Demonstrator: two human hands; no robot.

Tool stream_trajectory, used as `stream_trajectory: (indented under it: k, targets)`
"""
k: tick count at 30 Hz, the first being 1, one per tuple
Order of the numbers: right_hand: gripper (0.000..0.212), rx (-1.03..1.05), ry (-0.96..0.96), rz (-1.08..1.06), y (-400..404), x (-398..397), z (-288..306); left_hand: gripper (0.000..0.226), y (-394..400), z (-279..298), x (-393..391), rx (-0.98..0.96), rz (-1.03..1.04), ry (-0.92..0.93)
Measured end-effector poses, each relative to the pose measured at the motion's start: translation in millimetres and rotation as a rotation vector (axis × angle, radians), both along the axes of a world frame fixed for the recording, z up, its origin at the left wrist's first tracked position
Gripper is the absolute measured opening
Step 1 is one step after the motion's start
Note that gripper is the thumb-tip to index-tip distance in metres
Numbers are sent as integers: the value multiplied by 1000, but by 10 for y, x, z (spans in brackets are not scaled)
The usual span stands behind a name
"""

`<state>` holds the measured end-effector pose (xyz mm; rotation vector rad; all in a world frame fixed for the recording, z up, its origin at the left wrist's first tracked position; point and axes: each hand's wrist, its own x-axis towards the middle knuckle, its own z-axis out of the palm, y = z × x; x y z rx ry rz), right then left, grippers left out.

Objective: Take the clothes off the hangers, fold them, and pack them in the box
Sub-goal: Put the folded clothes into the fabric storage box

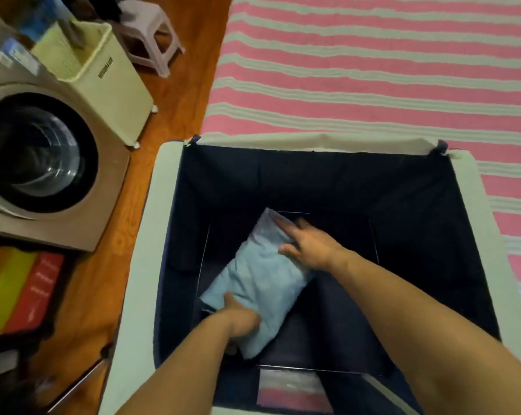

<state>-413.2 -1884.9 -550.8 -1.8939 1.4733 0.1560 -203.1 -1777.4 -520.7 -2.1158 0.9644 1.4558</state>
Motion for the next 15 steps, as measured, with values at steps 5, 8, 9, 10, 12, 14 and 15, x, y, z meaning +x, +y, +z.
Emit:
stream_trajectory:
  k: [5,8,9,10,12,14,15]
  targets:
    - [76,-53,156,1,306,134,-365,57,-275,-236,-26,-170,-450,-139]
    - [83,102,52,-263,722,83,-383,74,-478,-258,-112,-311,-529,-82]
    - [86,197,-29,-399,808,92,-363,78,-538,-306,-110,-276,-523,-39]
    - [89,281,-135,-535,861,136,-379,79,-579,-406,-74,-228,-511,-8]
    - [93,389,-339,-752,854,304,-440,80,-651,-561,7,-182,-496,33]
    - [95,413,-371,-836,797,468,-546,80,-682,-656,67,-197,-452,52]
    - [95,406,-347,-824,772,515,-601,81,-669,-678,92,-207,-413,61]
